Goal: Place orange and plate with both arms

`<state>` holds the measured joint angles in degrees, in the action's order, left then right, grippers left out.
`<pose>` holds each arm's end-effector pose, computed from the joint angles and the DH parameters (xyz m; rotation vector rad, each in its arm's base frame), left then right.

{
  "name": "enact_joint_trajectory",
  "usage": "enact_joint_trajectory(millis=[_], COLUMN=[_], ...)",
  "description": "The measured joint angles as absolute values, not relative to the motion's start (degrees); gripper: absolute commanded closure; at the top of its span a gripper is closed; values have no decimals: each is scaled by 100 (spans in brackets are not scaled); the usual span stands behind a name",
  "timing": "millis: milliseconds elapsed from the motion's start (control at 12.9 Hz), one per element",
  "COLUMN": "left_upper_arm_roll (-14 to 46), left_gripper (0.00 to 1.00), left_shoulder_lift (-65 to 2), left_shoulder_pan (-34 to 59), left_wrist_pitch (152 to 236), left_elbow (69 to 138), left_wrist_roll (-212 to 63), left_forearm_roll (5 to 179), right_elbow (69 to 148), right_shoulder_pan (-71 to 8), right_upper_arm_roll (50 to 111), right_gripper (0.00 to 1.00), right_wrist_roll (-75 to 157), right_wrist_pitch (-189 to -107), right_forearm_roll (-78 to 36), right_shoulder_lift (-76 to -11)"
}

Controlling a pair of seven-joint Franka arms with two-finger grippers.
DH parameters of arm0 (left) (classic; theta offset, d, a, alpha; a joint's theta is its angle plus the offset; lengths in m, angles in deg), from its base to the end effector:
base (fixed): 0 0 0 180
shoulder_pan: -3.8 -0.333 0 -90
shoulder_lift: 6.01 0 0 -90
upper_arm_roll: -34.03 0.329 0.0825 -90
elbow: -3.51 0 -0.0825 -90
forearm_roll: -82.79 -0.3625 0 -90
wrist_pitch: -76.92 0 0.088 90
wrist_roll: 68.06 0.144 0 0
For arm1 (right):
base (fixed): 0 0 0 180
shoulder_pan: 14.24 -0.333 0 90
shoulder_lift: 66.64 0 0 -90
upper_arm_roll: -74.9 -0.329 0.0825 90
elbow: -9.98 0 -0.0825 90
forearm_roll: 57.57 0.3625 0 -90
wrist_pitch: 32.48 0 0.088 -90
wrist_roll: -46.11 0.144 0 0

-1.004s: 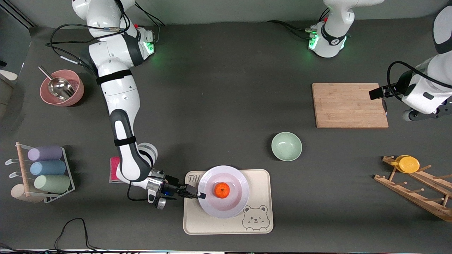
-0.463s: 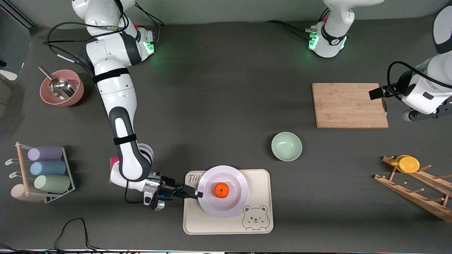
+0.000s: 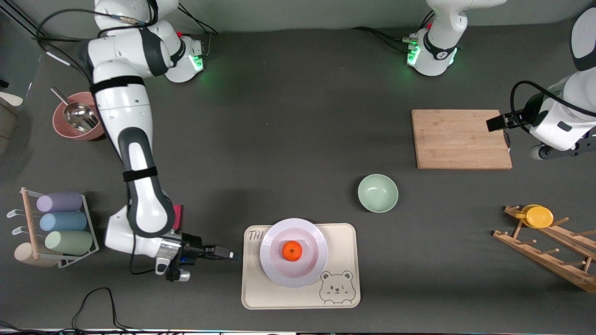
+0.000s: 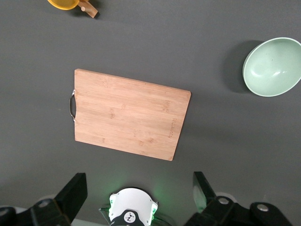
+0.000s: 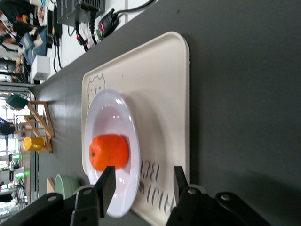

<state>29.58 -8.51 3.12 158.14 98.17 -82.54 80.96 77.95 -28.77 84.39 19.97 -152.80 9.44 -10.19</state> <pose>0.5110 -0.0280 0.5323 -3.0282 -0.2839 0.4133 0.7524 0.1784 0.1955 -2.3027 0.0473 -0.1343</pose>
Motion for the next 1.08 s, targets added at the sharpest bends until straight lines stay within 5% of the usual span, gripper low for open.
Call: enact_joint_trajectory(millis=[77,232,695,1081], left_upper_arm_roll=[2958,2958,3027,3459], left_gripper=[0,0,0,0], left_shoulder_lift=[-852,-853,-544,-119], left_shoulder_pan=[312,312,380,725], left_wrist_pitch=[15812,15804,15611,15537], left_elbow=[9818,9818,9812,9733], left_wrist_roll=[-8254,-8254,-8044,-7673], left_forearm_roll=[8096,8096,8096,7988], right_elbow=[7993,8383,8952,9038], right_shoulder_pan=[-2801,-2652,-2409,-2267], right_upper_arm_roll=[8441,8442,8459,8471], right_gripper=[13,0,0,0], right_wrist_roll=[2038,2095,3255,3928], right_wrist_pitch=[-15073,-14742,-13306,-12431], right_forearm_roll=[450,-690,-3936,-5103], right_shoulder_lift=[-1294,-1931,-4025,-5103])
